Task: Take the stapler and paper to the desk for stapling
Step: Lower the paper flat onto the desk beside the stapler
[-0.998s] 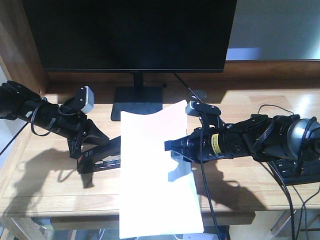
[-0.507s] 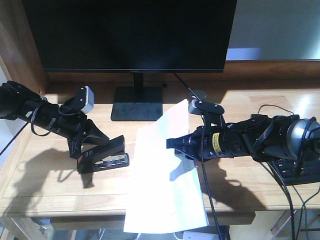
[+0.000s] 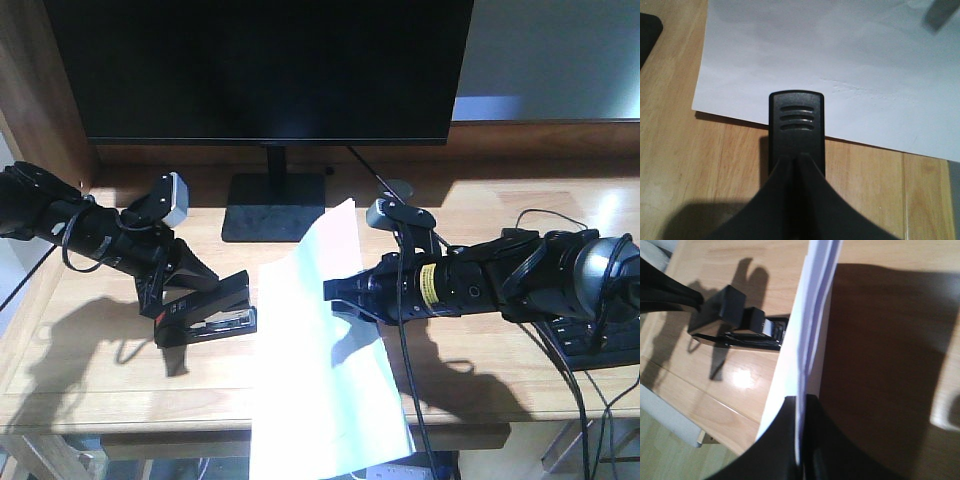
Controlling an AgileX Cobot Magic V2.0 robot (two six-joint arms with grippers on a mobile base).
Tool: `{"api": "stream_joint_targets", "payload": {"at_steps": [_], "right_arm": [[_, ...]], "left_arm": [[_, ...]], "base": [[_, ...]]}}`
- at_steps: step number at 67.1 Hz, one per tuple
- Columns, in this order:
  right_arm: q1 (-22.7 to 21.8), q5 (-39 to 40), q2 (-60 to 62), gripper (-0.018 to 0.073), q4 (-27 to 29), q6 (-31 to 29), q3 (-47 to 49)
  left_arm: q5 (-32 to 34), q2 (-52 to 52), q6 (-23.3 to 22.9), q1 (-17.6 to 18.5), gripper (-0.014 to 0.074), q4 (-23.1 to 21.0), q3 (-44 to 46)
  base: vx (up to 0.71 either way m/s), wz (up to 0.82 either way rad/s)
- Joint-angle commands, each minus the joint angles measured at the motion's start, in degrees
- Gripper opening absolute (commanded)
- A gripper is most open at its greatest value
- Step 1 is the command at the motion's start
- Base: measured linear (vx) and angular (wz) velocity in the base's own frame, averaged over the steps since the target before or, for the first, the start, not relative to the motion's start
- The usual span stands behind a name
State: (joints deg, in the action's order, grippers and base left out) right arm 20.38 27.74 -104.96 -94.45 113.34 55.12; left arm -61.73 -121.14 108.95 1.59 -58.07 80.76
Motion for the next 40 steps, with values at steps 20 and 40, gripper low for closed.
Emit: {"api": "stream_joint_targets", "payload": {"at_steps": [20,40], "right_arm": [[-0.3,3.4,2.7,-0.0002,7.9,-4.3,1.3],[-0.3,3.5,0.8,-0.0002,12.7,-7.6,1.3]], "left_arm": [[-1.9,3.0,-0.5,0.2,-0.0006,-3.2,1.3],[-1.9,3.0,-0.5,0.2,-0.0006,-3.2,1.3]], "base": [[0.00,0.00],[0.00,0.00]]}}
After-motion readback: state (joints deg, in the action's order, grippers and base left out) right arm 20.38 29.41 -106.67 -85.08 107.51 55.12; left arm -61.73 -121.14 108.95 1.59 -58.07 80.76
